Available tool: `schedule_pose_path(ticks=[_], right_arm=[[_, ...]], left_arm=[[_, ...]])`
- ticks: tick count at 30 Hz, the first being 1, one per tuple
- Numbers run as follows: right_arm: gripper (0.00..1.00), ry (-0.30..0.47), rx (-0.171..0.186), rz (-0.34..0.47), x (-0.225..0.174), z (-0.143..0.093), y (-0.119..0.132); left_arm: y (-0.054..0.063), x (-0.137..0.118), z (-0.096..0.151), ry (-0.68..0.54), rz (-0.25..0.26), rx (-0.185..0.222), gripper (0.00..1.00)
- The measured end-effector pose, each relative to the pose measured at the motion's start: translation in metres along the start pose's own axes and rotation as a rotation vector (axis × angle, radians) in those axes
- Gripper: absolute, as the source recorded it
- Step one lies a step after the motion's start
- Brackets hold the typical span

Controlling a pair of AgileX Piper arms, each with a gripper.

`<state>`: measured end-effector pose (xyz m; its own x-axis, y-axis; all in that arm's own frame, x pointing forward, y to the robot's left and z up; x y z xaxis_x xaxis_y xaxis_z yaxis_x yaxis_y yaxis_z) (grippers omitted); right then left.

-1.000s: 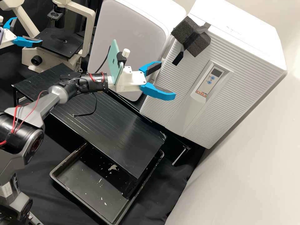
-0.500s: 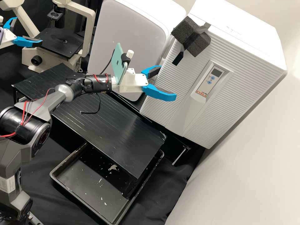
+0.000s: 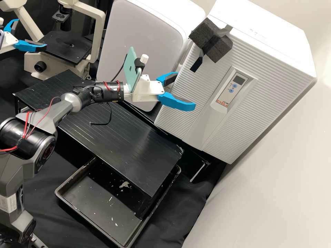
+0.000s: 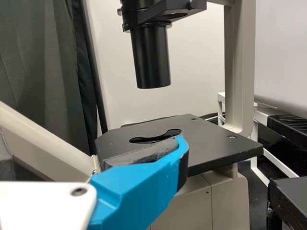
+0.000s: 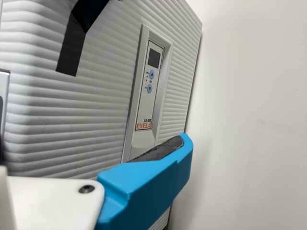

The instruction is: Open the incubator door

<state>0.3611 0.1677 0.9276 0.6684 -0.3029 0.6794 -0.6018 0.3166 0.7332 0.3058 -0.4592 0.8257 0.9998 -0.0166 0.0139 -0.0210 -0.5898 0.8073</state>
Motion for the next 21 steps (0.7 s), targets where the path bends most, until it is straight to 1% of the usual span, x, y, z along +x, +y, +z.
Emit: schedule_pose_path(ticks=[21], right_arm=[[0.0,0.018,0.002,-0.033,-0.0006,-0.0021,-0.0024]], left_arm=[[0.0,0.0,0.0,0.0,0.0,0.0,1.0]])
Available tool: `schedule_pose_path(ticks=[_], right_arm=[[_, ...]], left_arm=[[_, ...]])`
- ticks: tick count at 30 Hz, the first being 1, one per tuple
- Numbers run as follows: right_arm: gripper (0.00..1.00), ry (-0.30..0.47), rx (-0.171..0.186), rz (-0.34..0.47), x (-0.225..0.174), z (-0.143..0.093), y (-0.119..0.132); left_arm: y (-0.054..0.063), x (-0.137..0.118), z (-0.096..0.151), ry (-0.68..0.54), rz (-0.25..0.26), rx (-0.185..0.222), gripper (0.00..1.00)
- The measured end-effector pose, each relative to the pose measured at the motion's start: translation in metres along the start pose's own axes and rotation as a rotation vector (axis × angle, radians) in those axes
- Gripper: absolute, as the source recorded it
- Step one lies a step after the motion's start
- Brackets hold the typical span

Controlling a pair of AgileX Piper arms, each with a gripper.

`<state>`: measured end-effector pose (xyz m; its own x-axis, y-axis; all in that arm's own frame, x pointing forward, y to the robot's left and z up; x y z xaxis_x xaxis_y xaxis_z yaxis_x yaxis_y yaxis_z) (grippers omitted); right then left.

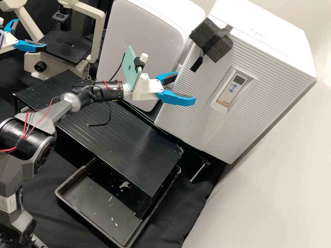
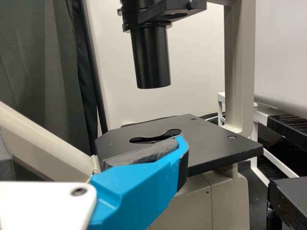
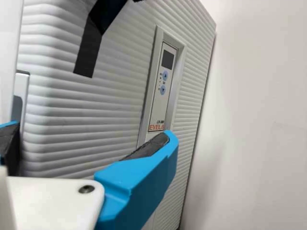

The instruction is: Open the incubator door

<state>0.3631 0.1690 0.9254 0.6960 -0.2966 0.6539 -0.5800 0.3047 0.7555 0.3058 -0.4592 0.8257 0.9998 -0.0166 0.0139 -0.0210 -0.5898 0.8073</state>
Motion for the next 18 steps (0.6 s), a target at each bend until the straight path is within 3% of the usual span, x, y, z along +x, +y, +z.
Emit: schedule_pose_path(ticks=[18], right_arm=[[0.0,0.022,0.001,-0.04,-0.0011,-0.0027,-0.0038]], left_arm=[[0.0,0.0,0.0,0.0,0.0,0.0,1.0]])
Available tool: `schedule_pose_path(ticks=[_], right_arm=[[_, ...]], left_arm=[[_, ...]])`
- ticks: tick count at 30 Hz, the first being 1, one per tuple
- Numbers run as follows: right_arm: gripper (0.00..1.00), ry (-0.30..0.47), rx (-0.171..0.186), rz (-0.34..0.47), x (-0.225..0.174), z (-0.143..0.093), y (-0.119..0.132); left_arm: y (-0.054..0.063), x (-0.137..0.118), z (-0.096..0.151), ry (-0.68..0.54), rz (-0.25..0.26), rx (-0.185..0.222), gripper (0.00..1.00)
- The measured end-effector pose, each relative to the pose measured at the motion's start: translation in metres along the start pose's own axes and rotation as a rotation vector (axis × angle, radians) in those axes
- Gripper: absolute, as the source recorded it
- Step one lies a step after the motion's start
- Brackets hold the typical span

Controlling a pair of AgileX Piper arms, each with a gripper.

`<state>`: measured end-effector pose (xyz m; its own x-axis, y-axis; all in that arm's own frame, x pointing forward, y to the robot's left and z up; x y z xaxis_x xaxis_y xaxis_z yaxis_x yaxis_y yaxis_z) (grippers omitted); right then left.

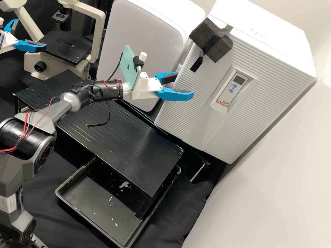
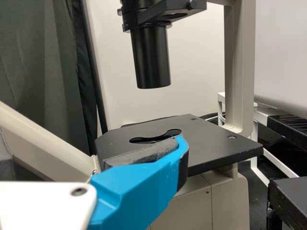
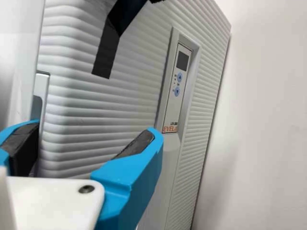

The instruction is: Open the incubator door

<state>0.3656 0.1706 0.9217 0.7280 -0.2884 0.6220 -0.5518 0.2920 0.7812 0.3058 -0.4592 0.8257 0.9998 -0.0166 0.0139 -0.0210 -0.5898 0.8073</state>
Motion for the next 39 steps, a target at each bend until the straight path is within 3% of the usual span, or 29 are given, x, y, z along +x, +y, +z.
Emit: schedule_pose_path(ticks=[39], right_arm=[[0.0,0.031,0.0,-0.068,-0.0024,0.0044,0.0003]], left_arm=[[0.0,0.0,0.0,0.0,0.0,0.0,1.0]])
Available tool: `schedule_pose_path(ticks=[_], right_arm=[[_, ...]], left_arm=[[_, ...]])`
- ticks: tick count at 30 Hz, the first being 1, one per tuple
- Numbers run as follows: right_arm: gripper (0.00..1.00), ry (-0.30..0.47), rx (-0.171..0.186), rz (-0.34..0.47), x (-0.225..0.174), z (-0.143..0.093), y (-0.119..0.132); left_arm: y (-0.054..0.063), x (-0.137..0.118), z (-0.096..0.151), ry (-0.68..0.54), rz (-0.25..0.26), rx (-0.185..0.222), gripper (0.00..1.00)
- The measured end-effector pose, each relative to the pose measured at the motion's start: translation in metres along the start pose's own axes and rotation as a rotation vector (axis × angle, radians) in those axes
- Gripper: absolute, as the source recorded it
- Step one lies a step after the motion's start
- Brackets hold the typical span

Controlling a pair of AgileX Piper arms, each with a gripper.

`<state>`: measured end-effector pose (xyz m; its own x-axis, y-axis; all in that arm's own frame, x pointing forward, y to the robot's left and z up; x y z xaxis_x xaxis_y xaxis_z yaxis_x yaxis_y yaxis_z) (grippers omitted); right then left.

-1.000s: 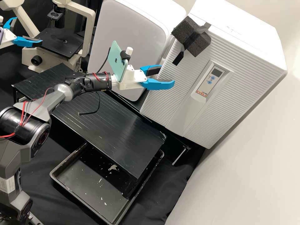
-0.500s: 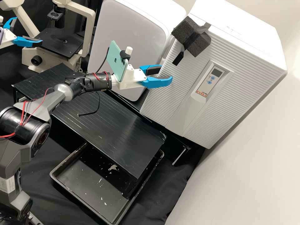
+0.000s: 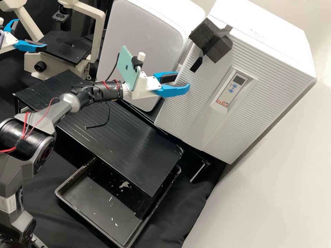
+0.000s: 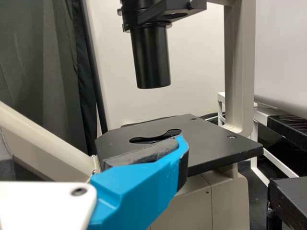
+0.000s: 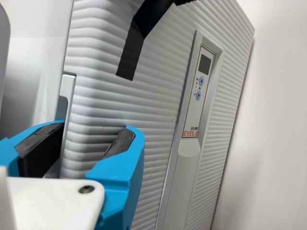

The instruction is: Open the incubator door

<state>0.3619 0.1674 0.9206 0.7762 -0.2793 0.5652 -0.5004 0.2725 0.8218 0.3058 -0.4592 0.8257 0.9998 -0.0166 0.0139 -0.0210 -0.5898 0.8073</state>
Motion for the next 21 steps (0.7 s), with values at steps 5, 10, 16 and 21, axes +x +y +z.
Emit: schedule_pose_path(ticks=[5,10,16,21], right_arm=[[0.0,0.015,0.012,-0.021,-0.006,0.009,0.014],[0.0,0.012,0.046,-0.039,-0.013,0.016,0.03],[0.0,0.011,0.074,-0.053,-0.02,0.025,0.045],[0.0,-0.006,0.123,-0.051,-0.033,0.035,0.061]], left_arm=[[0.0,0.0,0.0,0.0,0.0,0.0,1.0],[0.0,0.0,0.0,0.0,0.0,0.0,1.0],[0.0,0.0,0.0,0.0,0.0,0.0,1.0],[0.0,0.0,0.0,0.0,0.0,0.0,1.0]])
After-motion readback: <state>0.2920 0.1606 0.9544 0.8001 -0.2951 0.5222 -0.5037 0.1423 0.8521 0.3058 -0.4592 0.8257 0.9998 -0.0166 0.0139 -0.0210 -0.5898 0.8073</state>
